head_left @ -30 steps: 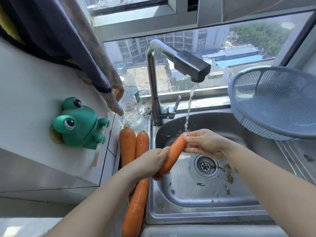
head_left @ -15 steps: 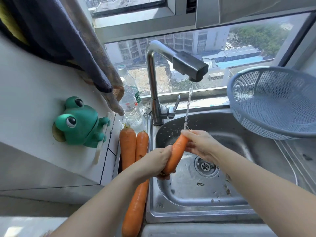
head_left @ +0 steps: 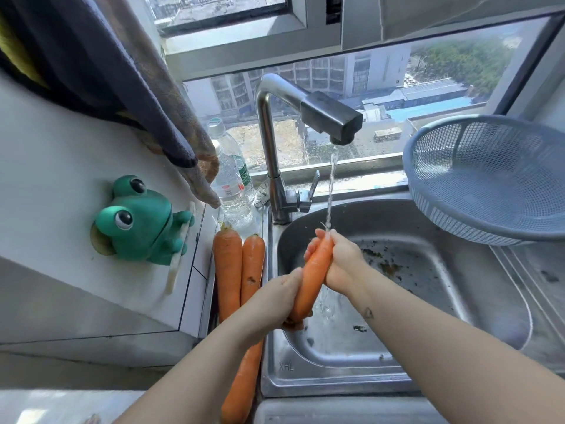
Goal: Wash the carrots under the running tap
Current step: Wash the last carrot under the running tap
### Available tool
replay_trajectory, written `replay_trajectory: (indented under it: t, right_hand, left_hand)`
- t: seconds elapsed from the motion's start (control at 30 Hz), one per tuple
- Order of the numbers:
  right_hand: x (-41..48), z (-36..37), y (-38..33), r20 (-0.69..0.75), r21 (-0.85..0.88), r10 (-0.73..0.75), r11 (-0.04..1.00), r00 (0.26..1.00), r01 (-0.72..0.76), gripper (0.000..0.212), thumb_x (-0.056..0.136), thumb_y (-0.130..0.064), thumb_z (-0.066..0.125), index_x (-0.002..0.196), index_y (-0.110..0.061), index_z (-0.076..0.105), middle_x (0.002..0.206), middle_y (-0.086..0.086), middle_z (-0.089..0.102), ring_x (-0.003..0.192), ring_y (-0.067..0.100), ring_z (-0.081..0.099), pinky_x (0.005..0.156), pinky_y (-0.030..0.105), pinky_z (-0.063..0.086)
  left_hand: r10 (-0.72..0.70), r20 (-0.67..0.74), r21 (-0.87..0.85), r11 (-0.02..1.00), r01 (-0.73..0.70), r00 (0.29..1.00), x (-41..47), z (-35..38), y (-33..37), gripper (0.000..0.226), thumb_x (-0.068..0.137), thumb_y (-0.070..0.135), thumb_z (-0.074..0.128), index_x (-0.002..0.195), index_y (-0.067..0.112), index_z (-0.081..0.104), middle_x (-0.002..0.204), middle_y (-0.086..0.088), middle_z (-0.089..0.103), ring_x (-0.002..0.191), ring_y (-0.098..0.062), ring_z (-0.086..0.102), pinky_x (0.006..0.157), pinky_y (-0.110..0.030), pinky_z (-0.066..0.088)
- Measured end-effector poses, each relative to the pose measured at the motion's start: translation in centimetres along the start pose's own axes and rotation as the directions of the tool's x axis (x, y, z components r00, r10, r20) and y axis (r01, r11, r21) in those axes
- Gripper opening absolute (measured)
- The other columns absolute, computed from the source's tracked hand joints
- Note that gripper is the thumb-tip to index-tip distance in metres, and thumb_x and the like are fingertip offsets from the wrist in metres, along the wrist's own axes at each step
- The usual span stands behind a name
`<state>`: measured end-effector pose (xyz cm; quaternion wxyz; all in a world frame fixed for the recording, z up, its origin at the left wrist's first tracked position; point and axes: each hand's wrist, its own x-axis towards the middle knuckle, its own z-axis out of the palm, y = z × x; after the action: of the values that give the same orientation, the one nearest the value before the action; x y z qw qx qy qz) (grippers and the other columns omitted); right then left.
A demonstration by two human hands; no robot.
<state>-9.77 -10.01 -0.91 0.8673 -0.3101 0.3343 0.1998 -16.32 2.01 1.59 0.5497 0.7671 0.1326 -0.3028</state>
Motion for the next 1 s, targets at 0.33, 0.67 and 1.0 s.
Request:
replay_trajectory:
  t: [0.33, 0.67, 1.0]
  right_hand:
    - [-1.3, -2.6, 0.3, 0.258, -0.648, -0.147, 0.707, 0.955, 0.283, 0.086, 0.095, -0.013, 0.057, 0.154, -0.022, -0.004, 0.146, 0.008, 0.035, 0.107, 0.025, 0.058, 0.096, 0.047, 0.050]
    - [-0.4, -2.4, -2.1, 0.288, -0.483, -0.073, 0.850, 0.955, 0.211, 0.068, 0.099, -0.006, 0.048, 0.154, -0.025, 0.013, 0.132, 0.014, 0.050, 0.110, 0.019, 0.057, 0.087, 0.033, 0.052]
    - [0.1, -1.9, -1.7, 0.233, -0.447, -0.127, 0.866, 0.964, 0.222, 0.054, 0.102, -0.016, 0.043, 0.152, -0.024, 0.024, 0.135, 0.019, 0.049, 0.111, 0.026, 0.059, 0.080, 0.033, 0.058]
  left_hand:
    - [-0.097, -0.031, -0.235, 0.968, 0.087, 0.995, 1.7, 2.4, 1.8, 0.053, 0.102, 0.047, 0.030, 0.093, 0.005, 0.061, 0.066, -0.008, 0.061, 0.044, -0.014, 0.050, 0.048, -0.023, 0.043]
    - [0.048, -0.088, -0.076, 0.996, -0.055, 0.995, 2.8, 2.9, 1.9, 0.045, 0.101, 0.043, 0.028, 0.109, 0.011, 0.059, 0.078, -0.013, 0.064, 0.056, -0.018, 0.057, 0.063, -0.033, 0.050]
    - [0.204, -0.145, 0.136, 0.973, -0.185, 0.968, 2.8, 3.6, 1.7, 0.040, 0.104, 0.034, 0.020, 0.086, 0.018, 0.052, 0.073, -0.009, 0.056, 0.057, -0.018, 0.055, 0.047, -0.024, 0.047]
